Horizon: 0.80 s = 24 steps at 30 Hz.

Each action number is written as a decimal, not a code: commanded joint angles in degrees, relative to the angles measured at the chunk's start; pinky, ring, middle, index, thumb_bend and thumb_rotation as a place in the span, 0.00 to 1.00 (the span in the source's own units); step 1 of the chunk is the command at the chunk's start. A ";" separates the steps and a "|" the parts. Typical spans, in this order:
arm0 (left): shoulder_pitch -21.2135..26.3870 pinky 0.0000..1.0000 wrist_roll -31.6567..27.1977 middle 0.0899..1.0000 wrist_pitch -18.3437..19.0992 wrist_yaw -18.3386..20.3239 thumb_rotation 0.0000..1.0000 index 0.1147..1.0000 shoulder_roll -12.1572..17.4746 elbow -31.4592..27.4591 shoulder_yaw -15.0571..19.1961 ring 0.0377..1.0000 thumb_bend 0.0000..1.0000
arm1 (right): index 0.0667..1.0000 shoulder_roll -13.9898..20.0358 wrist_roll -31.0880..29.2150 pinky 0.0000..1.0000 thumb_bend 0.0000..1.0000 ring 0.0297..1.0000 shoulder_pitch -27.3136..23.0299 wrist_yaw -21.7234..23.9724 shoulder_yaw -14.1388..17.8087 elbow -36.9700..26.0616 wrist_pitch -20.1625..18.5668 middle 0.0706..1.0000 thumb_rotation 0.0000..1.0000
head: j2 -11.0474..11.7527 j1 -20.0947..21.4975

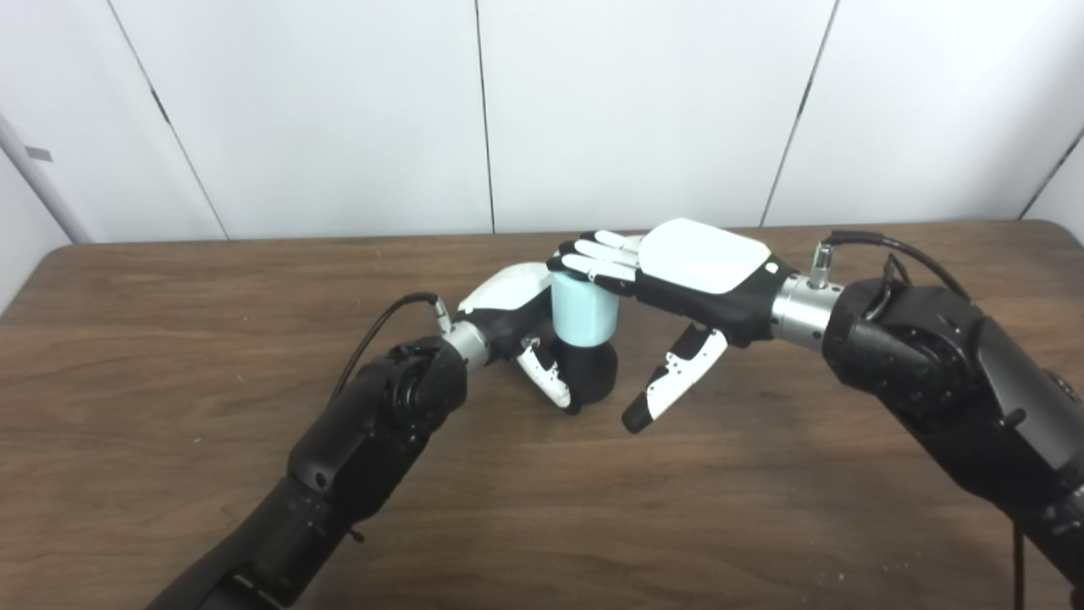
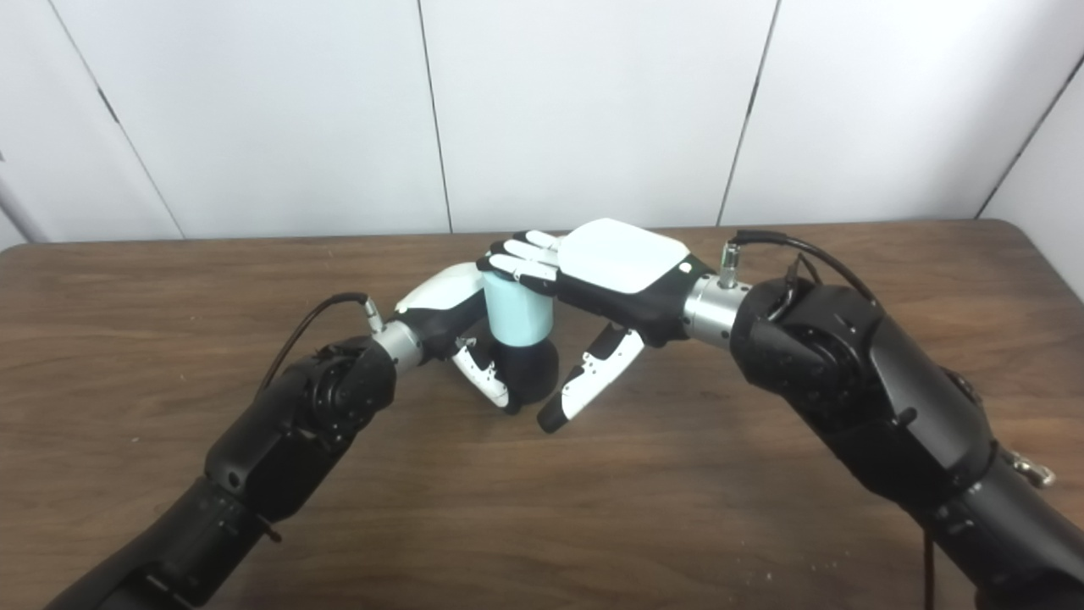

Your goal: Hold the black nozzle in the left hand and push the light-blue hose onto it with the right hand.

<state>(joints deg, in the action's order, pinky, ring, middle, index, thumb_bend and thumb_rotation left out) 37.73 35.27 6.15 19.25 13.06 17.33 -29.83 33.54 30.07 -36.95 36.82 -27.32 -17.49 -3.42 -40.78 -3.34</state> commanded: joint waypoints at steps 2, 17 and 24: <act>-1.07 0.86 0.38 0.48 2.89 4.28 0.00 0.38 0.73 2.21 -1.07 0.62 0.52 | 0.95 1.26 -2.93 0.91 0.77 0.95 2.60 5.99 -2.52 1.48 1.92 0.97 0.81 | 0.03 0.07; -1.28 0.80 1.31 0.48 1.79 3.33 0.00 0.38 0.91 2.76 -1.82 0.58 0.52 | 0.88 -6.67 1.45 0.69 0.66 0.81 7.08 -14.78 8.40 1.35 8.49 0.87 0.58 | 0.94 0.22; -1.60 0.82 1.06 0.48 1.39 2.95 0.00 0.39 0.86 3.11 -1.66 0.59 0.52 | 0.96 -14.39 1.18 0.70 0.69 0.85 10.12 -18.19 14.93 -1.24 -1.14 0.91 0.37 | 1.31 0.50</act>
<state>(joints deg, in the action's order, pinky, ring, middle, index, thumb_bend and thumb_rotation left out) 37.94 35.35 5.86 19.17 12.87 17.48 -30.19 19.25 31.88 -25.57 20.10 -14.11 -16.62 -3.34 -39.46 -2.81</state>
